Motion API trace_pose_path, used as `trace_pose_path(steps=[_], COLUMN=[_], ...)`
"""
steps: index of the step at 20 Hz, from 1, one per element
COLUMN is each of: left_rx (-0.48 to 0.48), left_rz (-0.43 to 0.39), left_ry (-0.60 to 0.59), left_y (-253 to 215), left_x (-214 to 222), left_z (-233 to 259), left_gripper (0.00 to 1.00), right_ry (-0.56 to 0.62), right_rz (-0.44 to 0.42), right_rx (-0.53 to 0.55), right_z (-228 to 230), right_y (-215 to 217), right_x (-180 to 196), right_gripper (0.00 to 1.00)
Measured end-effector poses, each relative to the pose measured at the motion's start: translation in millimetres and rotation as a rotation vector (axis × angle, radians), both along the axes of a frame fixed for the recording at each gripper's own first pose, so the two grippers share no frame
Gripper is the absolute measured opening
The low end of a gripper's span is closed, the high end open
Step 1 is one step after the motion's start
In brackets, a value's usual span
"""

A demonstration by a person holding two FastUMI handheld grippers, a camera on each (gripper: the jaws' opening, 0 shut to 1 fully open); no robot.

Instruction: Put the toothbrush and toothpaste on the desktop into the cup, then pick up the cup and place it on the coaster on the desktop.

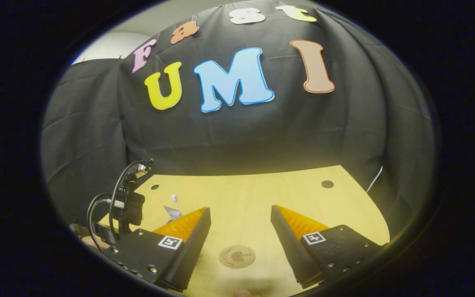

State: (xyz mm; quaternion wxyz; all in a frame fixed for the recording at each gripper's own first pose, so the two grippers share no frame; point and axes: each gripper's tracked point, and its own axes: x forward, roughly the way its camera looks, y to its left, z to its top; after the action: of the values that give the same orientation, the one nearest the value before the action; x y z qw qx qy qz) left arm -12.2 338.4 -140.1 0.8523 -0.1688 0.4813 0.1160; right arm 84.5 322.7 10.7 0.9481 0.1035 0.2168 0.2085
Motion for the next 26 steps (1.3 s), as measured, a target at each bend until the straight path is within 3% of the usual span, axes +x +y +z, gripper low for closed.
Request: trace_pose_path(steps=[1, 3, 5, 10, 11, 13, 15, 16, 21, 26], left_rx=[0.004, 0.024, 0.013, 0.029, 0.036, 0.04, 0.049, 0.059, 0.113, 0.1], left_rz=[0.011, 0.034, 0.062, 0.086, 0.09, 0.091, 0.086, 0.068, 0.039, -0.007], left_ry=[0.014, 0.047, 0.081, 0.132, 0.146, 0.161, 0.194, 0.198, 0.198, 0.158], left_y=[1.9, 9.8, 10.9, 16.5, 15.9, 16.0, 14.2, 15.3, 15.5, 7.1], left_x=[1.0, 3.4, 4.3, 7.1, 6.1, 4.8, -2.3, -0.6, -0.1, 0.2], left_z=[-3.4, -9.8, -12.7, -26.4, -27.3, -29.7, -32.4, -32.0, -30.4, -30.6], left_gripper=[0.88, 0.87, 0.74, 0.71, 0.57, 0.43, 0.46, 0.4, 0.32, 0.3], right_ry=[0.003, 0.012, 0.023, 0.036, 0.04, 0.047, 0.048, 0.048, 0.06, 0.051], right_rz=[0.0, -0.001, 0.002, 0.011, 0.012, 0.014, 0.011, 0.01, 0.001, -0.024], right_rx=[0.005, 0.011, 0.011, 0.006, 0.007, 0.01, 0.011, 0.009, 0.005, 0.002], right_z=[-1.2, -4.6, -8.6, -13.1, -15.0, -16.2, -15.5, -15.1, -16.2, -11.7], right_y=[-2.5, -5.9, -8.2, -16.2, -16.9, -18.3, -20.8, -22.2, -25.8, -31.6], right_x=[1.8, 6.3, 8.1, 9.8, 10.2, 9.9, 10.2, 9.4, 6.8, 3.8], right_gripper=[0.9, 0.9, 0.9, 0.9, 0.9, 0.9, 0.9, 0.9, 0.9, 0.9])
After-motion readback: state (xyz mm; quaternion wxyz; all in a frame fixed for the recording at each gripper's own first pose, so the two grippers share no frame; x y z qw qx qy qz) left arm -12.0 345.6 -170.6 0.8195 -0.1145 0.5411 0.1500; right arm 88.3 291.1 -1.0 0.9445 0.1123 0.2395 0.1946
